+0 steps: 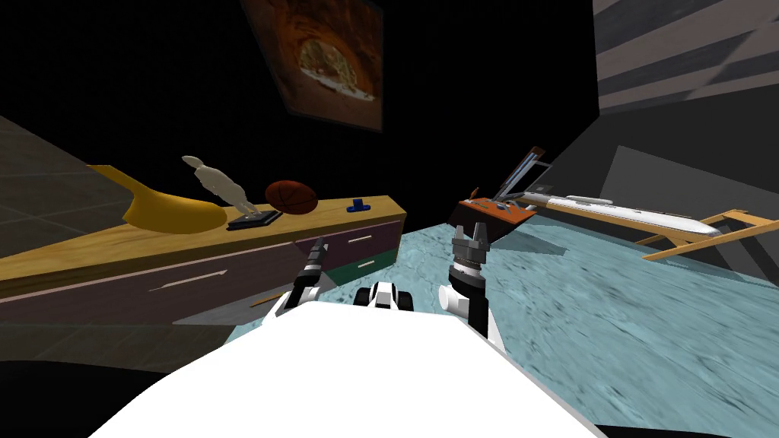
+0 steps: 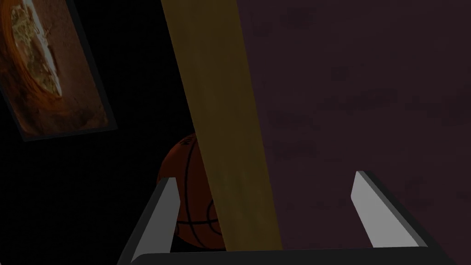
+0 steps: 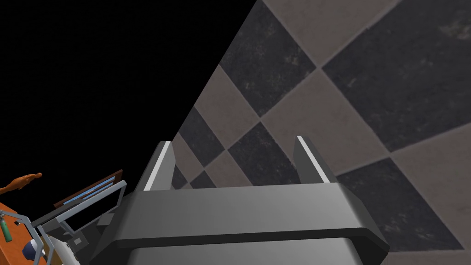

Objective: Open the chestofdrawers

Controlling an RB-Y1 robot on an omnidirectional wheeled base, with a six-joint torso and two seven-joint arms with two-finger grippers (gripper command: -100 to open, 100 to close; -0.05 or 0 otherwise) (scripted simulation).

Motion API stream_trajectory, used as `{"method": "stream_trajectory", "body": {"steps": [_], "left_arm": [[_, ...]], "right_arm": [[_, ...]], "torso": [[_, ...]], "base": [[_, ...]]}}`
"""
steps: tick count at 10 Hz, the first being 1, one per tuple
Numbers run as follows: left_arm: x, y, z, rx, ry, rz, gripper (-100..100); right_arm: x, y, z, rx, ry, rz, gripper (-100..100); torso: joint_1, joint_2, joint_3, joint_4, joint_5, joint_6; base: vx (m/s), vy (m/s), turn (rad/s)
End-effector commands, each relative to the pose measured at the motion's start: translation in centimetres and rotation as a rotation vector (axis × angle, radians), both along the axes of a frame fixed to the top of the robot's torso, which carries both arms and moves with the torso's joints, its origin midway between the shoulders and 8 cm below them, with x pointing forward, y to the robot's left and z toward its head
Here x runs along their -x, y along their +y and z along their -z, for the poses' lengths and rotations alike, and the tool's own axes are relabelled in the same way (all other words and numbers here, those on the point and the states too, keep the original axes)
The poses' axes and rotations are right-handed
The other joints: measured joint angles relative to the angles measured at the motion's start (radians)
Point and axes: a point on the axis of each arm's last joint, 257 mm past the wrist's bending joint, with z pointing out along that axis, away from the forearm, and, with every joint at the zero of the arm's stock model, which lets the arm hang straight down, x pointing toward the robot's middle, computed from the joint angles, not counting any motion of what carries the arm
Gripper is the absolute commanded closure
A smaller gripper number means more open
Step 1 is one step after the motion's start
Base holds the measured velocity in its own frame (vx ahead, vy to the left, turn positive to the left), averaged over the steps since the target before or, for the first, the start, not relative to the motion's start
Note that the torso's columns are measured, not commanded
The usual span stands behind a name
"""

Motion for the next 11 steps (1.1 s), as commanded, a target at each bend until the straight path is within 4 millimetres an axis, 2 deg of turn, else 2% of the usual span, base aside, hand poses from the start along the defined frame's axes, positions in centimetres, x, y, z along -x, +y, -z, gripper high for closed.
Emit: {"method": "stream_trajectory", "body": {"steps": [1,4,8,9,11], "left_arm": [[0.5,0.9,2.8,0.041,0.037,-0.040,-100],[1.4,1.0,5.9,0.108,0.070,-0.085,-100],[2.3,-1.2,9.4,0.232,0.089,-0.137,-100],[2.3,-1.6,9.8,0.250,0.090,-0.143,-100],[1.8,-0.9,8.9,0.237,0.089,-0.140,-100]], "right_arm": [[0.0,0.0,0.0,0.000,0.000,0.000,0],[0.0,0.0,0.0,0.000,0.000,0.000,0],[0.0,0.0,0.0,0.000,0.000,0.000,0],[0.0,0.0,0.0,0.000,0.000,0.000,0],[0.0,0.0,0.0,0.000,0.000,0.000,0]], "torso": [[0.000,0.000,0.000,0.000,0.000,0.000],[0.000,-0.001,-0.001,0.000,0.000,0.000],[0.002,0.002,0.001,0.000,0.001,0.000],[0.002,0.001,0.001,0.000,0.001,0.000],[0.002,0.001,0.000,0.000,0.000,0.000]], "base": [[0.116,-0.203,0.063],[0.119,-0.183,0.054],[0.062,-0.110,0.031],[0.027,-0.052,0.007],[0.036,-0.006,-0.006]]}}
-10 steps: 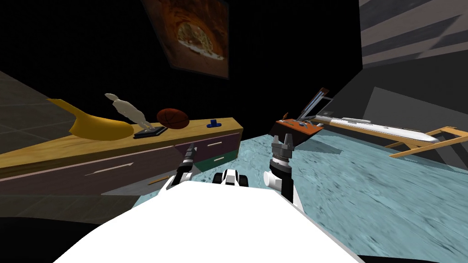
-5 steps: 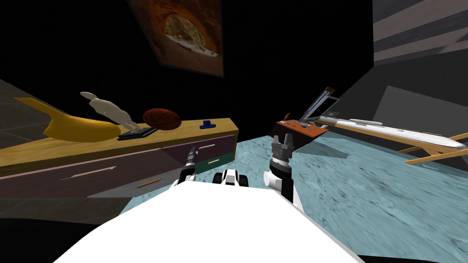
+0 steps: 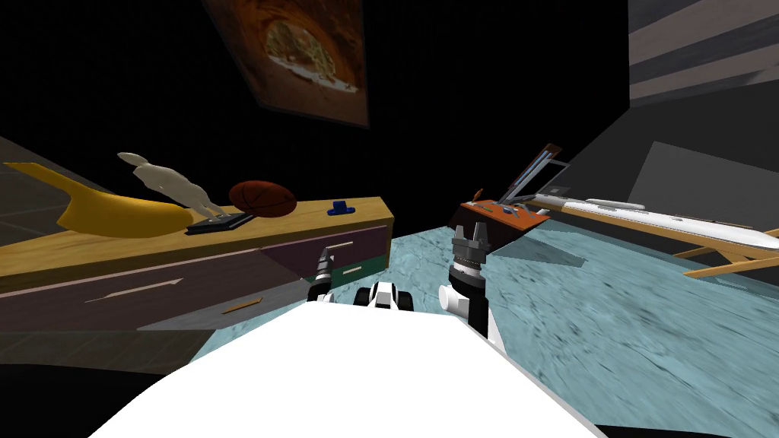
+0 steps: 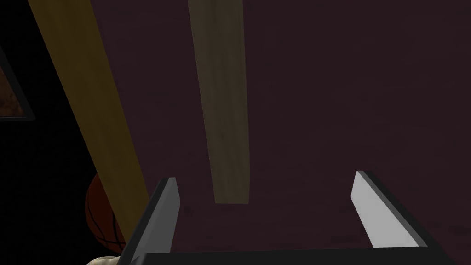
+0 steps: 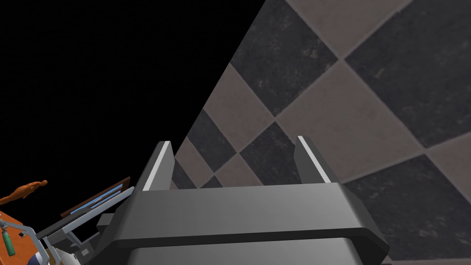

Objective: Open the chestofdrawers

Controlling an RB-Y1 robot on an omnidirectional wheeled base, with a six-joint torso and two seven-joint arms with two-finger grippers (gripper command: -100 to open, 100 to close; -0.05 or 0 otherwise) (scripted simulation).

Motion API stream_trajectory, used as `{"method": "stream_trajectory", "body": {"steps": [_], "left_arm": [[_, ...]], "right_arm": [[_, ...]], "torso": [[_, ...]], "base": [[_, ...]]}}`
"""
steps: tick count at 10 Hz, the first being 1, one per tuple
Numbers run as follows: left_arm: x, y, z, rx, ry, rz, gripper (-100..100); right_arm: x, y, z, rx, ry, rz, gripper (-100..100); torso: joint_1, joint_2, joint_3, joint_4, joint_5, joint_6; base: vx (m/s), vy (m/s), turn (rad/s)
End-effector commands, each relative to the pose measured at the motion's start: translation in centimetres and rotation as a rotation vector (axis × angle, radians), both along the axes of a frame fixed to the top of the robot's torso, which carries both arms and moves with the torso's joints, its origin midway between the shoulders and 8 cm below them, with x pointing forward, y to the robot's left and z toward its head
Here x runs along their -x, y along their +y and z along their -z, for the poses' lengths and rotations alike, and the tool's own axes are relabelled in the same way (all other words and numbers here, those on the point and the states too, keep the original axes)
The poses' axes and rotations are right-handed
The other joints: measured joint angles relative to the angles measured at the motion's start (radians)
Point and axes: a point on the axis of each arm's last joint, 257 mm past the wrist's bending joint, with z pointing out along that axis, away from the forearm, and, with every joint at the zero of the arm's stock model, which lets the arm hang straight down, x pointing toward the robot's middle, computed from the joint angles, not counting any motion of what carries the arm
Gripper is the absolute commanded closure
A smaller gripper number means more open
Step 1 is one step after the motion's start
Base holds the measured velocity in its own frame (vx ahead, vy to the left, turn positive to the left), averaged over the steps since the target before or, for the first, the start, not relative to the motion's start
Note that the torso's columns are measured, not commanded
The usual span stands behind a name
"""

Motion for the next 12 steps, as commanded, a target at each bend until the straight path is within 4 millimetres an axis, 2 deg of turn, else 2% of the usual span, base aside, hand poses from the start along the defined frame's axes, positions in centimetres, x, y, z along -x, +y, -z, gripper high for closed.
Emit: {"method": "stream_trajectory", "body": {"steps": [1,2,3,5,8,9,12], "left_arm": [[-0.6,0.6,-0.9,-0.003,0.000,-0.003,-100],[-0.4,0.5,-0.8,-0.003,-0.002,-0.002,-100],[-0.1,0.1,-0.1,0.000,0.000,0.000,100],[-0.4,0.3,-1.2,-0.007,-0.012,0.003,100],[-0.2,0.3,-1.1,-0.003,0.002,0.004,100],[-0.4,0.3,-1.6,-0.011,-0.016,0.005,100],[0.0,0.1,-1.1,-0.005,0.004,0.009,100]], "right_arm": [[0.0,0.0,0.0,0.000,0.000,0.000,0],[0.0,0.0,0.0,0.000,0.000,0.000,0],[0.0,0.0,0.0,0.000,0.000,0.000,0],[0.0,0.0,0.0,0.000,0.000,0.000,0],[0.0,0.0,0.0,0.000,0.000,0.000,0],[0.0,0.0,0.0,0.000,0.000,0.000,0],[0.0,0.0,0.0,0.000,0.000,0.000,0]], "torso": [[0.000,-0.003,-0.002,-0.001,0.000,0.000],[-0.001,-0.004,-0.003,-0.001,0.000,0.000],[-0.003,-0.001,-0.001,0.000,0.000,0.000],[0.001,-0.003,0.001,-0.005,0.006,0.001],[0.000,-0.003,-0.001,-0.004,0.004,0.001],[0.000,-0.005,-0.002,-0.004,0.004,0.001],[-0.001,-0.003,-0.001,-0.004,0.003,0.001]], "base": [[0.087,0.022,-0.013],[0.036,0.012,-0.002],[-0.046,-0.003,0.022],[-0.064,-0.021,0.006],[-0.168,-0.089,0.011],[-0.081,-0.043,0.006],[-0.141,-0.064,0.014]]}}
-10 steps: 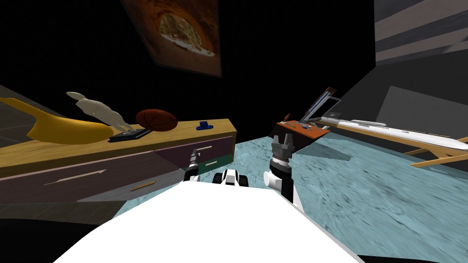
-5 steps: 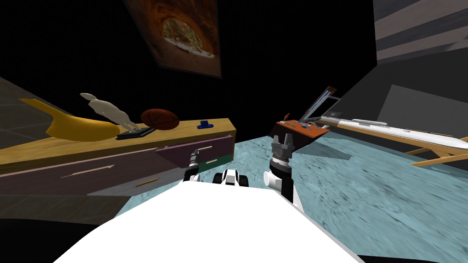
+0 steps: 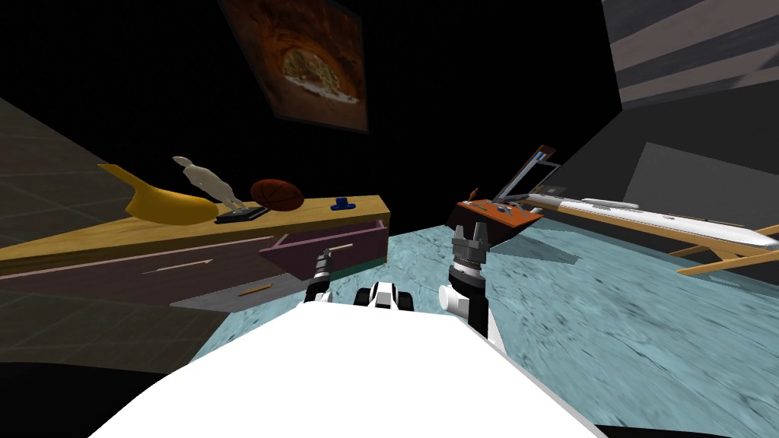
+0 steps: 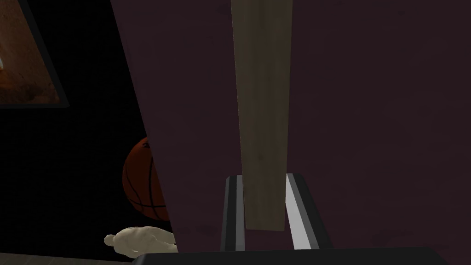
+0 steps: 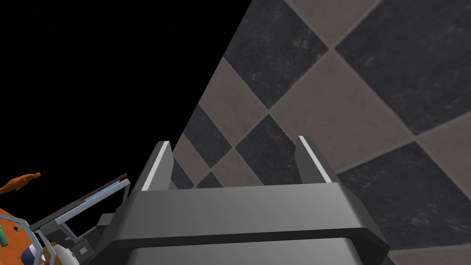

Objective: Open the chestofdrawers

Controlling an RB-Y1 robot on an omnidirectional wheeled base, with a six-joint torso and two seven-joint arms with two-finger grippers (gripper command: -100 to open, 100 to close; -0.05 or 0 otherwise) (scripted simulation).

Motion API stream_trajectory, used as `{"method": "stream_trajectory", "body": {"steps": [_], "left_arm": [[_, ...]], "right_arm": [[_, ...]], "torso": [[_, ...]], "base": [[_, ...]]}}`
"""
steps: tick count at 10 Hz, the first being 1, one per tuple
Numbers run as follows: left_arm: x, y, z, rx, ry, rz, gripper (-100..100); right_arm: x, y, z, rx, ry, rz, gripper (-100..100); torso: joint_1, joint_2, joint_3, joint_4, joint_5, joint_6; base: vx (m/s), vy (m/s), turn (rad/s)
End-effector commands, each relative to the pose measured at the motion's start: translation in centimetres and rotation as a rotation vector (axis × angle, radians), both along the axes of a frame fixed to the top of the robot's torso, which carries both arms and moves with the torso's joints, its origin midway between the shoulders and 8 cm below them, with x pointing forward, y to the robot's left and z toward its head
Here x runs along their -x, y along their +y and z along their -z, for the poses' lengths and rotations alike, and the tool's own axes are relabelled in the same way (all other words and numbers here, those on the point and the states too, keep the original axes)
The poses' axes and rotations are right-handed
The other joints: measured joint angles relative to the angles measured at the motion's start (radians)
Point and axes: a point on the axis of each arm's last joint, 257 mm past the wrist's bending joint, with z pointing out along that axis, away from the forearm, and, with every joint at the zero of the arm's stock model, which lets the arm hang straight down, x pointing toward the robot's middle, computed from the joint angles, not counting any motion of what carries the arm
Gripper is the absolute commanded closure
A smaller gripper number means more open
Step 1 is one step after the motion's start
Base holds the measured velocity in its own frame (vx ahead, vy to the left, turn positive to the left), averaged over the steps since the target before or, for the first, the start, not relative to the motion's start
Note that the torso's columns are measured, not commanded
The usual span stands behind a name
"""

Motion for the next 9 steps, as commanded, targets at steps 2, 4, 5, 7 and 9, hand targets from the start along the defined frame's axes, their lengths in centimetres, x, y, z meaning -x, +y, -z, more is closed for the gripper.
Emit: {"method": "stream_trajectory", "body": {"steps": [2,4,5,7,9], "left_arm": [[0.5,-0.3,1.0,0.009,0.033,0.004,100],[0.0,0.3,-0.8,0.002,0.016,0.001,-100],[-0.2,0.5,-1.4,0.001,0.016,0.000,-100],[-0.6,1.0,-2.5,0.000,0.016,-0.002,-100],[-0.9,1.5,-3.7,-0.002,0.016,-0.004,-100]], "right_arm": [[0.0,0.0,0.0,0.000,0.000,0.000,0],[0.0,0.0,0.0,0.000,0.000,0.000,0],[0.0,0.0,0.0,0.000,0.000,0.000,0],[0.0,0.0,0.0,0.000,0.000,0.000,0],[0.0,0.0,0.0,0.000,0.000,0.000,0]], "torso": [[0.000,0.001,0.001,-0.001,0.001,0.000],[0.003,-0.006,-0.004,0.001,-0.001,0.001],[0.002,-0.007,-0.005,0.001,-0.003,0.000],[-0.002,0.000,-0.001,0.004,-0.004,0.000],[-0.002,0.003,0.001,0.004,-0.004,-0.001]], "base": [[-0.197,-0.086,0.015],[-0.074,-0.037,-0.002],[-0.030,-0.027,-0.008],[-0.015,-0.024,-0.008],[-0.013,-0.024,-0.008]]}}
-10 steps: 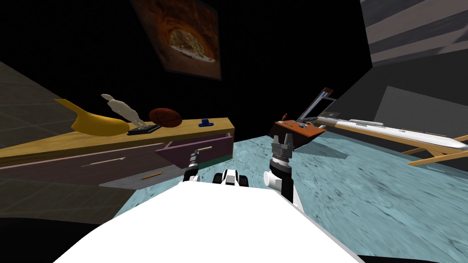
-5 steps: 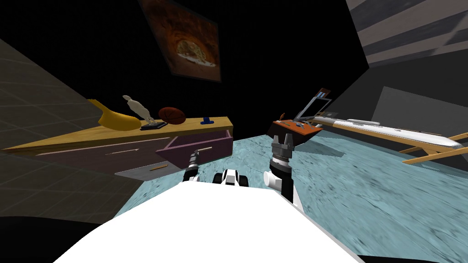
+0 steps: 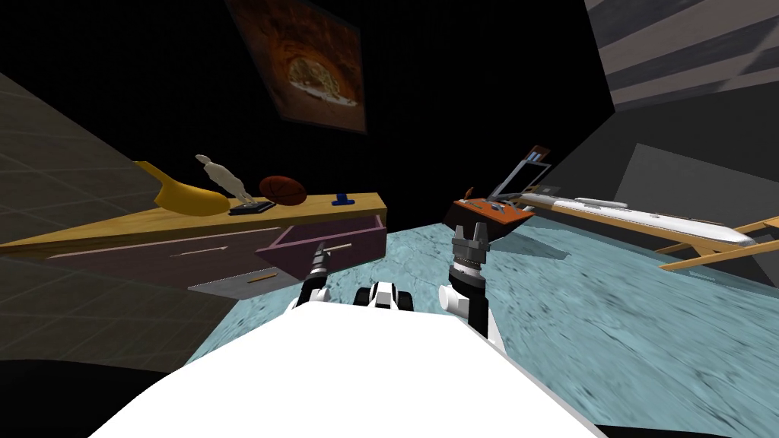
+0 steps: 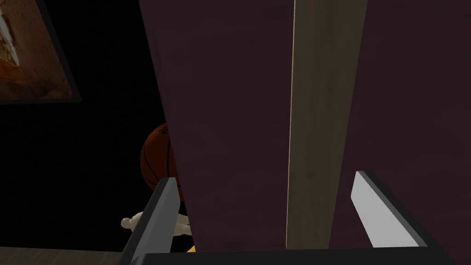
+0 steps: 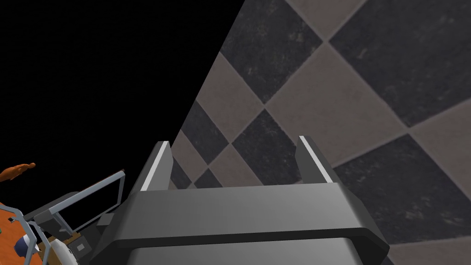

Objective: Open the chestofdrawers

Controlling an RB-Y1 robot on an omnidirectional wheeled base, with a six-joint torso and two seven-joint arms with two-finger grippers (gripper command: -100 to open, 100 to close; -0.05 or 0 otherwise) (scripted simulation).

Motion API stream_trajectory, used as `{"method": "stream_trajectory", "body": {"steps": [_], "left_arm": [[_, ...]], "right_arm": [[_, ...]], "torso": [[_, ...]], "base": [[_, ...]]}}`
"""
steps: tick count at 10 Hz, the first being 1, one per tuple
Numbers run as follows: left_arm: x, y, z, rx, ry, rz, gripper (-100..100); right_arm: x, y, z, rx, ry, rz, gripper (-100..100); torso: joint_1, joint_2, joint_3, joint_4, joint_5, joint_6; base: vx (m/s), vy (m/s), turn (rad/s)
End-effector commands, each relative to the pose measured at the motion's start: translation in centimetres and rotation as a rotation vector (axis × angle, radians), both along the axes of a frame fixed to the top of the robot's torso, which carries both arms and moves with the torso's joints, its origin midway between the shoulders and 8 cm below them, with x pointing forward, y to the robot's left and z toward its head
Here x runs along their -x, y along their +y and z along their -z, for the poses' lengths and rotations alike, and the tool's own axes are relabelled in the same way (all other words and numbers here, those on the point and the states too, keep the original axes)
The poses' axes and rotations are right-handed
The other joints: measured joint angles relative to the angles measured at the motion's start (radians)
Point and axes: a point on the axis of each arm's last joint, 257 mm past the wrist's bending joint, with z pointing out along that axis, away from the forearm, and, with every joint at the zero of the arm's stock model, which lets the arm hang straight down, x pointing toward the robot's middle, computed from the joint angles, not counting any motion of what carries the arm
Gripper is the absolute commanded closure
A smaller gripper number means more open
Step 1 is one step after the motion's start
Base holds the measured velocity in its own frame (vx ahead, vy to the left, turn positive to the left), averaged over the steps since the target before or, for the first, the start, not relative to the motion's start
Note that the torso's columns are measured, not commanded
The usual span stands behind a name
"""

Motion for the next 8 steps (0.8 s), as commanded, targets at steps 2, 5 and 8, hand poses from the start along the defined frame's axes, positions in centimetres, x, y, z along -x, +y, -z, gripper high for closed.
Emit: {"method": "stream_trajectory", "body": {"steps": [2,5,8], "left_arm": [[-0.6,0.8,-2.1,-0.001,0.002,-0.003,-100],[-0.7,0.9,-1.8,0.005,0.014,-0.005,0],[-0.6,0.9,-1.6,0.007,0.019,-0.005,0]], "right_arm": [[0.0,0.0,0.0,0.000,0.000,0.000,0],[0.0,0.0,0.0,0.000,0.000,0.000,0],[0.0,0.0,0.0,0.000,0.000,0.000,0]], "torso": [[0.000,0.000,0.000,0.001,-0.001,0.000],[-0.002,0.001,0.000,0.001,-0.002,0.000],[0.000,0.000,0.000,0.000,-0.001,0.000]], "base": [[-0.027,-0.025,-0.005],[-0.009,-0.010,-0.007],[0.000,0.000,0.000]]}}
